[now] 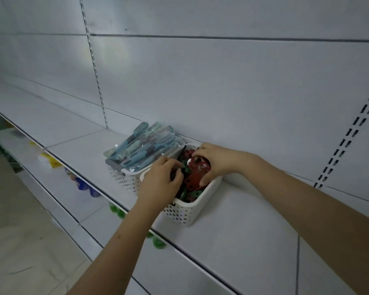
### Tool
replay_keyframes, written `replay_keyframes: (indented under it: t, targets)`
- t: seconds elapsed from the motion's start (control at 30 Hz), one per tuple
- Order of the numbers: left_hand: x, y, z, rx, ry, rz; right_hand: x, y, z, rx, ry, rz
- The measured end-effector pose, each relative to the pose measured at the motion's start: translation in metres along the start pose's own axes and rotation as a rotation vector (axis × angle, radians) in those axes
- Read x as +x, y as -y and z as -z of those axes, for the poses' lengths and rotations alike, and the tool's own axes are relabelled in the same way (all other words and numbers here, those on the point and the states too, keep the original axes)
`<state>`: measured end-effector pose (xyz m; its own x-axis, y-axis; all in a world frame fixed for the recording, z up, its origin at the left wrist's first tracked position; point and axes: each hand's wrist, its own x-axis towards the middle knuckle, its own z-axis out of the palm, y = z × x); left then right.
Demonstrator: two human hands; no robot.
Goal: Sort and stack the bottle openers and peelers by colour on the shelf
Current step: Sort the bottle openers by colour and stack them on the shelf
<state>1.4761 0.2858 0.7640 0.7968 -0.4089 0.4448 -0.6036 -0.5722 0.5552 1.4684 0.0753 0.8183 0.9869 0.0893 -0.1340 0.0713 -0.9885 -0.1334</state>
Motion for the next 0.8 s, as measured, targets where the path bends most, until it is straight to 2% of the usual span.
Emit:
replay_keyframes:
  t: [0.1, 0.4, 0.6, 0.7, 0.8]
  targets:
    - [-0.001, 0.003, -0.007, 0.143, -0.032, 0.052, 0.003, 0.004, 0.003, -0.008, -0.003, 0.053]
    - [-0.001, 0.004, -0.014, 0.243, -0.02, 0.078, -0.004, -0.004, 0.003, 0.072, 0.131, 0.155]
    - [0.003, 0.002, -0.014, 0.269, 0.027, 0.102, 0.0, 0.008, 0.006, -0.097, 0.225, 0.204]
    - [0.003, 0.002, -0.013, 0.269, 0.007, 0.104, -0.001, 0.005, 0.004, -0.016, 0.177, 0.267]
    - [0.002, 0.001, -0.014, 0.252, -0.009, 0.108, -0.009, -0.012, 0.009, 0.234, 0.018, 0.257]
